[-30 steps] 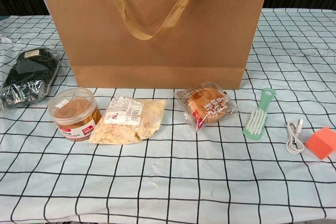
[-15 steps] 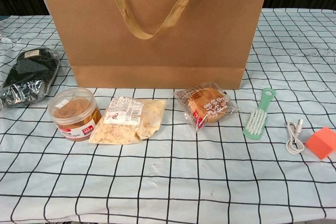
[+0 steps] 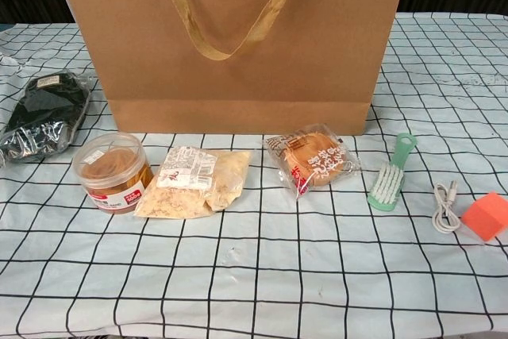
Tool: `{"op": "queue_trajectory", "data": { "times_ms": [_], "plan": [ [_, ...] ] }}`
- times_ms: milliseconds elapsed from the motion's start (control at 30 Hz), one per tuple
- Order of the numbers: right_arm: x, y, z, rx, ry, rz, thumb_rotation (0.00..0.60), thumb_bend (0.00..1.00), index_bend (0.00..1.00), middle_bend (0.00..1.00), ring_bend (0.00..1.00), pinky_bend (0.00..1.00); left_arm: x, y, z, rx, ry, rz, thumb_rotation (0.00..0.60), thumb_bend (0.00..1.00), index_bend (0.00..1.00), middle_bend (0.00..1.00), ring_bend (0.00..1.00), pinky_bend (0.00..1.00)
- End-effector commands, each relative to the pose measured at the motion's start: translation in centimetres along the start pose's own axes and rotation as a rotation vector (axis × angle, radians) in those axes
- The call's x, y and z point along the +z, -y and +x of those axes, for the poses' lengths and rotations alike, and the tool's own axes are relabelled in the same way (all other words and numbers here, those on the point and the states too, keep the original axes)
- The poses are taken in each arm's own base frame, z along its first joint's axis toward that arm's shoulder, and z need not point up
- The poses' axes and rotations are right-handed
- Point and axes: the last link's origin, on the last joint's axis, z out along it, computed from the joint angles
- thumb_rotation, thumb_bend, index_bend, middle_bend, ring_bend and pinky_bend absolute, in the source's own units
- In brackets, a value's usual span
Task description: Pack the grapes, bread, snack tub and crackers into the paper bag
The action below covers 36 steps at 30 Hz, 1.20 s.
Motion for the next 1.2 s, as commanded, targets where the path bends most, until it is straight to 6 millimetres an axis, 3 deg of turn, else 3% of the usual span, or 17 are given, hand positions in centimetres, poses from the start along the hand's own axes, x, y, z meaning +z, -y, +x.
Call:
{"op": "queue_trajectory", "data": {
  "times_ms": [33, 100, 133, 200, 433, 700, 967, 1200],
  "plan": [
    [-4.1, -1.1, -2.2, 0.0, 0.138, -0.011, 0.6, 0.23, 0.03, 0.14, 0.23, 0.23, 0.1, 0.1, 0.1, -0.003, -0.005, 0.005, 0.6, 0.23, 0.09, 0.07, 0.0, 0.08],
    [-5.2, -1.1, -3.2, 0.012, 0.17, 0.0, 0.6, 0.24, 0.04, 0.16, 0.24, 0.23, 0.1, 0.1, 0.1, -0.004, -0.007, 0.006, 0.6, 0.23, 0.09, 0.06, 0.0, 0.08],
    [-6.5, -0.2, -5.1, 0.044, 0.236, 0.034, 0.6, 0.23, 0.05, 0.17, 0.25, 0.23, 0.1, 0.1, 0.1, -0.005, -0.007, 0.006, 0.6, 0.23, 0.09, 0.06, 0.0, 0.08],
    [-7.2, 0.7, -6.6, 0.083, 0.272, 0.071, 0.6, 0.23, 0.06, 0.18, 0.26, 0.23, 0.1, 0.1, 0.1, -0.005, -0.007, 0.006, 0.6, 0.23, 0.09, 0.07, 0.0, 0.08],
    [-7.5, 3.4, -10.5, 0.134, 0.36, 0.168, 0.6, 0.23, 0.07, 0.19, 0.26, 0.23, 0.1, 0.2, 0.2, -0.008, -0.007, 0.008, 0.6, 0.23, 0.09, 0.06, 0.0, 0.08],
    [-5.2, 7.8, -16.0, 0.127, 0.382, 0.275, 0.6, 0.24, 0.06, 0.13, 0.18, 0.22, 0.3, 0.6, 0.6, -0.016, -0.019, 0.023, 0.6, 0.23, 0.09, 0.06, 0.0, 0.08],
    [-3.3, 11.9, -18.9, 0.085, 0.324, 0.335, 0.6, 0.24, 0.06, 0.12, 0.16, 0.18, 0.3, 0.8, 0.6, -0.008, -0.028, 0.036, 0.6, 0.23, 0.09, 0.06, 0.0, 0.08],
    [-1.6, 14.2, -20.3, 0.04, 0.311, 0.374, 0.6, 0.23, 0.06, 0.1, 0.15, 0.18, 0.4, 0.8, 0.6, -0.004, -0.026, 0.041, 0.6, 0.23, 0.09, 0.06, 0.0, 0.08]
  ]
}}
